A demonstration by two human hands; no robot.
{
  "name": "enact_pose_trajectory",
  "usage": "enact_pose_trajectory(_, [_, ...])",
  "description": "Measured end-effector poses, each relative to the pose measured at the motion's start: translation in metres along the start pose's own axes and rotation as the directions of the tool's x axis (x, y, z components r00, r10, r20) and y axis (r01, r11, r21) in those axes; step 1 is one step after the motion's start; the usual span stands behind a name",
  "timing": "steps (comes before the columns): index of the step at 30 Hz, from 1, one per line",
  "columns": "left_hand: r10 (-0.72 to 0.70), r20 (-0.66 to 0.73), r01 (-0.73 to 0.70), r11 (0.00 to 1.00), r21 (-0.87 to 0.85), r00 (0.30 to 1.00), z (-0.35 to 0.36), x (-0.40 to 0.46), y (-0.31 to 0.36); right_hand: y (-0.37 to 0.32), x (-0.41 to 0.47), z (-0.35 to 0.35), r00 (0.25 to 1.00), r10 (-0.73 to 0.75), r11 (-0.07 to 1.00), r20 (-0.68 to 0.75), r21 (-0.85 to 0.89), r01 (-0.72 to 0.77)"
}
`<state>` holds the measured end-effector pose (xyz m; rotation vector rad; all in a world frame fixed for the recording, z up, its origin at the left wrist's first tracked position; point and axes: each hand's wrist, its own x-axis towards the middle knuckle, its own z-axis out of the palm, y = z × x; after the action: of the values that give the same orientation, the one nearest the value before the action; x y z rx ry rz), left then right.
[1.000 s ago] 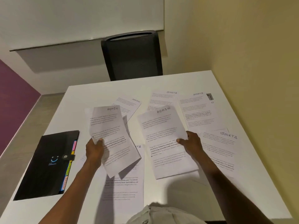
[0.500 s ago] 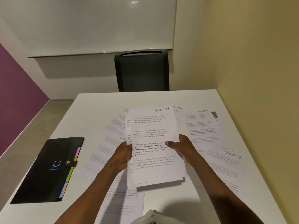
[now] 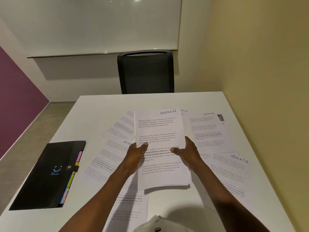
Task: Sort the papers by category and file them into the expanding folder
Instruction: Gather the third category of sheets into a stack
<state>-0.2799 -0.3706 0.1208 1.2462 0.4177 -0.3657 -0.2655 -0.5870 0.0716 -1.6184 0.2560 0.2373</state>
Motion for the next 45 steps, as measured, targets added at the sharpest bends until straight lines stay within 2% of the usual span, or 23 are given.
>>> enact_pose_trajectory(12, [0.045,-0.008,-0.045,0.999,0.030,0.999,0.005,-0.009,0.006,-0.002,0.000,0.000,1.000,-0.031,0.999,-0.002,0.039,0.031])
enact_pose_trajectory(21, [0.060,0.009,-0.060,0.997,0.056,0.998,0.003,-0.004,0.003,0.004,0.003,-0.003,1.000,-0.021,1.000,-0.004,-0.001,0.021])
enact_pose_trajectory(26, [0.109,0.024,-0.112,0.964,0.242,0.994,-0.007,0.008,-0.007,-0.010,-0.006,-0.006,0.999,-0.011,0.999,-0.045,-0.032,0.010])
enact_pose_trajectory(29, [0.170,0.044,-0.174,0.920,0.352,0.985,-0.008,0.013,-0.011,-0.017,-0.009,-0.009,0.991,-0.060,0.998,-0.117,0.003,0.060])
enact_pose_trajectory(33, [0.260,-0.039,-0.229,0.903,0.364,0.965,0.001,0.018,-0.011,-0.019,-0.011,-0.013,0.964,-0.160,0.987,-0.211,-0.035,0.156])
enact_pose_trajectory(38, [0.206,-0.142,-0.145,0.926,0.349,0.968,0.006,0.021,-0.042,0.009,-0.019,-0.015,0.975,-0.113,0.994,-0.190,-0.025,0.111])
enact_pose_trajectory(45, [0.182,-0.128,-0.117,0.909,0.399,0.975,0.010,0.036,-0.064,0.032,-0.003,-0.019,0.979,-0.068,0.994,-0.193,-0.094,0.050])
